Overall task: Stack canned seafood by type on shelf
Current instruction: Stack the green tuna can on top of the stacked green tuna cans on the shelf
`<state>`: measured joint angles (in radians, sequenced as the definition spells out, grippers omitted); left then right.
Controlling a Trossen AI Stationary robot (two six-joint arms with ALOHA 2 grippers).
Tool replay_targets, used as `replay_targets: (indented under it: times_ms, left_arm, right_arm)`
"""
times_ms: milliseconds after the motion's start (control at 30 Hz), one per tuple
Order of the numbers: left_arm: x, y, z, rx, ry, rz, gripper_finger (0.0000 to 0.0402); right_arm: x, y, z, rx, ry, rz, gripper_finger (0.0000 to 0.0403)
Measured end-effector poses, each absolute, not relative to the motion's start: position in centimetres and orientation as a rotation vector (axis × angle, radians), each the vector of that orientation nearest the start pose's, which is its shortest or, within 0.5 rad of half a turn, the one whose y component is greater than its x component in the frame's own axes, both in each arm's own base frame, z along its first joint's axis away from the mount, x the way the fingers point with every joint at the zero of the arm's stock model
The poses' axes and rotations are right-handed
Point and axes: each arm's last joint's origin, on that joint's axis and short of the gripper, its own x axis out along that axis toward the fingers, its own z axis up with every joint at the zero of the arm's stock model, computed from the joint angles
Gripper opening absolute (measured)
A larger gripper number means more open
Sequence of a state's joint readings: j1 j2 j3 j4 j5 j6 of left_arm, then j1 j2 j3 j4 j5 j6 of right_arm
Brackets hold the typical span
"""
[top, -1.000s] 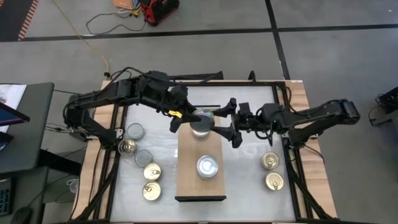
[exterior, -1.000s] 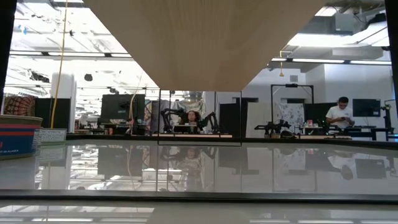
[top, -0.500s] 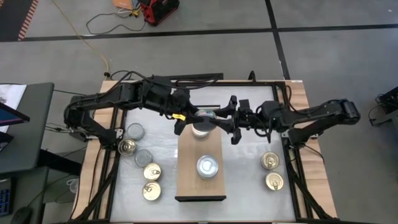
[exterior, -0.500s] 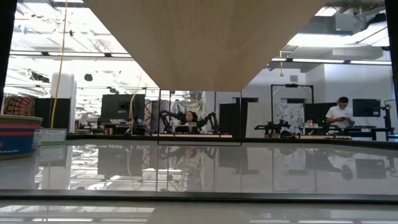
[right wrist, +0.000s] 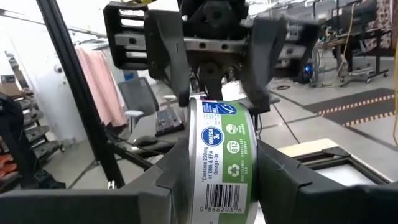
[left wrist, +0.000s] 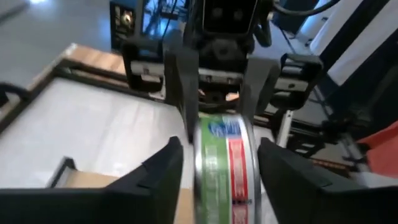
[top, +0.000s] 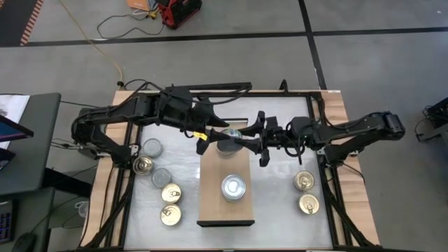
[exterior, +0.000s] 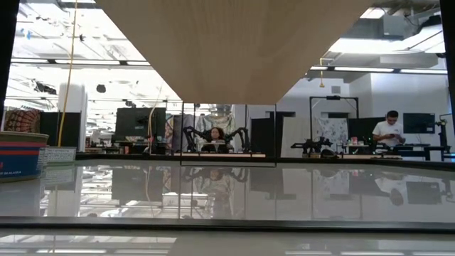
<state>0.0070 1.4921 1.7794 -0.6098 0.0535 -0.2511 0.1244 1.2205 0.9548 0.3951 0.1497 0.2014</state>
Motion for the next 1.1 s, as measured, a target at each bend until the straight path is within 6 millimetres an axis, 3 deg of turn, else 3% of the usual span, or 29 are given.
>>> replay_targets:
  times_ms: [167,300,467,633,800,1100]
  left_arm:
    - [30.8,-0.3,46.3,-0.081,0.326,0.059,0.0253]
    - [29.8,-1.5,46.7,0.089,0.334,0.092,0.0266]
    - [28.3,-4.4,46.6,0.381,0.400,0.121,0.0263]
    - [27.8,-7.9,46.2,0.572,0.425,0.130,0.0261]
    - [27.4,-9.8,45.5,0.629,0.379,0.140,0.0261]
    - [26.5,-9.9,40.6,0.593,0.301,0.122,0.0260]
  right_arm:
    - [27.5,3.4,35.7,0.228,-0.124,0.001,0.0165]
    - [26.8,3.7,35.5,0.301,-0.054,0.035,0.0165]
    - [25.7,3.9,34.8,0.443,0.112,0.133,0.0166]
    - [25.2,4.2,35.0,0.557,0.165,0.240,0.0166]
    - [25.2,4.5,34.9,0.637,0.221,0.351,0.0166]
    - [25.2,4.3,34.8,0.780,0.279,0.394,0.0167]
